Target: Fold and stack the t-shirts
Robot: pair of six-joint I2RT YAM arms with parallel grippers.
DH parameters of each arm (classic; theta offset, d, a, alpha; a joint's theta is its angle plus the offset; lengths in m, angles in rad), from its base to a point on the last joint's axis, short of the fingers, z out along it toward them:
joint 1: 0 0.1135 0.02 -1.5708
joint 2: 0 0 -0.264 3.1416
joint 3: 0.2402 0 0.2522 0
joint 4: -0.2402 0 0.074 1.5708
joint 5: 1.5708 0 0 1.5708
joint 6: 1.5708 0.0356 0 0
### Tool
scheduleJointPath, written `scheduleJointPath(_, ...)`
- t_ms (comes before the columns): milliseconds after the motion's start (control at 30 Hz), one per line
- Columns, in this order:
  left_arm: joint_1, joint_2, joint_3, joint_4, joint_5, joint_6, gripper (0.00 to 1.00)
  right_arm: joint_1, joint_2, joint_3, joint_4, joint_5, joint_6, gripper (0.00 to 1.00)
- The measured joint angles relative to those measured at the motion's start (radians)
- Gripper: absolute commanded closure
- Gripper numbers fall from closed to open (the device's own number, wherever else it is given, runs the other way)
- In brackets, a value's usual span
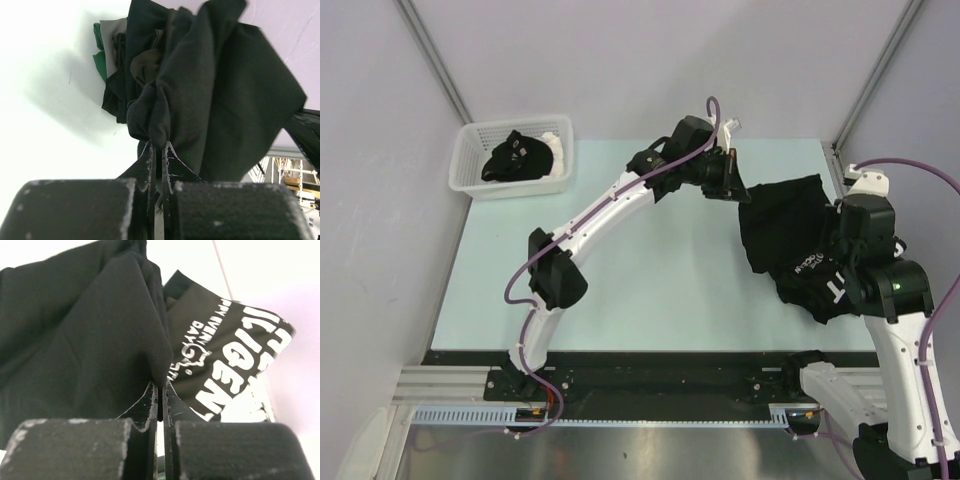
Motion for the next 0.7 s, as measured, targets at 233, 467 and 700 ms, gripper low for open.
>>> scheduleJointPath(233,-0.020,0.000,0.003,0.017,0.005,-0.008,1.00,-0.001,-0.048,0.008,-0.068,0.075,-0.004,1.00)
scheduleJointPath(467,-0.050,0.029,0.011,0.101,0.035,-0.037,1.00,-0.002,-0.075,0.008,-0.115,0.158,-0.012,1.00)
scheduleJointPath(700,-0.072,0.102,0.016,0.225,0.078,-0.088,1.00,-0.002,-0.113,0.008,-0.126,0.230,-0.045,1.00)
